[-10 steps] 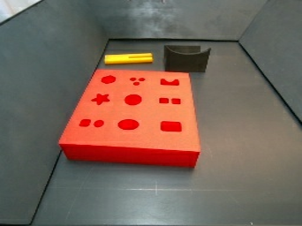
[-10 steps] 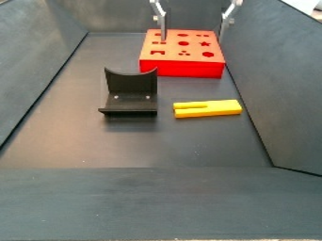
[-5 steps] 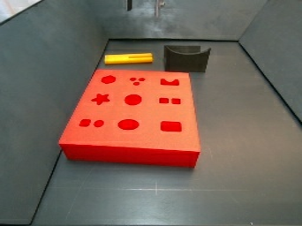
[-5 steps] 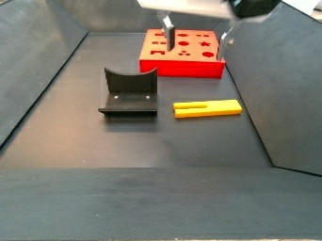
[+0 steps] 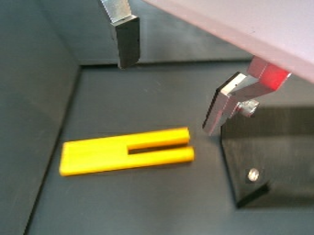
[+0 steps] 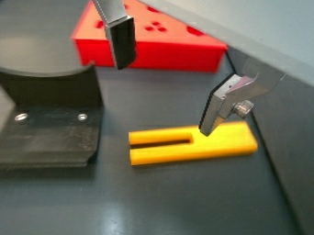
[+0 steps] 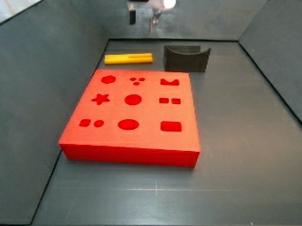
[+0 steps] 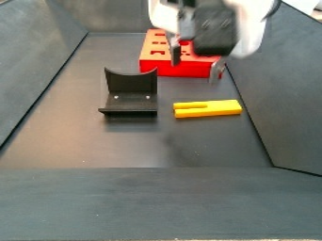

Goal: Pick up the square-circle object. Move up. Place the square-circle object on the fixture. Regrasp the square-circle object. Move to above the board. Insert the square-circle object.
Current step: Pick up the square-circle object.

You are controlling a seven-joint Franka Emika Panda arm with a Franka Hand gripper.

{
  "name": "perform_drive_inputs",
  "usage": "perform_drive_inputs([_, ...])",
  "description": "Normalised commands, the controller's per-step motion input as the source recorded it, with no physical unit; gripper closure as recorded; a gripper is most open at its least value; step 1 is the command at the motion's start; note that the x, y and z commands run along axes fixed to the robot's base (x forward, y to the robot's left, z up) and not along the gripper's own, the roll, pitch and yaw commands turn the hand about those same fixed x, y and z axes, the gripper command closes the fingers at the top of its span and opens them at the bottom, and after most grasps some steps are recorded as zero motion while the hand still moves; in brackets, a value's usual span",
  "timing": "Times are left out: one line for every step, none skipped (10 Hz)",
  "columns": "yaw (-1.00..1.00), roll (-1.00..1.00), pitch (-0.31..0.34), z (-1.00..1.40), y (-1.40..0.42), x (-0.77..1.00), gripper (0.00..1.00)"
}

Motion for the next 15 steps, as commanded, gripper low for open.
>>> perform_drive_inputs([-1.0,-0.03,-0.106,-0.52,0.0,0.0,0.0])
perform_drive_inputs([-0.99,-0.03,-0.117,-0.5,0.0,0.0,0.0])
perform_drive_inputs([-0.98,-0.02,-0.149,-0.47,0.0,0.0,0.0])
perform_drive_inputs([-0.96,-0.01,-0.173,-0.46,0.0,0.0,0.0])
perform_drive_inputs([-0.94,-0.01,-0.18,-0.44,0.0,0.0,0.0])
perform_drive_inputs([-0.91,-0.01,-0.186,-0.41,0.0,-0.02,0.0])
perform_drive_inputs([-0.77,0.0,-0.21,-0.37,0.0,-0.13,0.0])
perform_drive_inputs([-0.41,-0.04,-0.339,-0.35,0.0,-0.21,0.0])
perform_drive_inputs([-0.28,-0.02,-0.387,-0.38,0.0,-0.2,0.0])
perform_drive_inputs([-0.17,-0.04,-0.457,-0.28,0.0,-0.17,0.0])
perform_drive_inputs([-0.05,-0.02,-0.441,-0.33,0.0,-0.14,0.0])
perform_drive_inputs([0.0,0.0,-0.324,-0.25,0.0,-0.12,0.0])
perform_drive_inputs([0.0,0.0,-0.237,-0.2,0.0,-0.09,0.0])
perform_drive_inputs([0.0,0.0,-0.227,-0.2,0.0,-0.11,0.0])
perform_drive_inputs([0.0,0.0,-0.25,-0.2,0.0,-0.15,0.0])
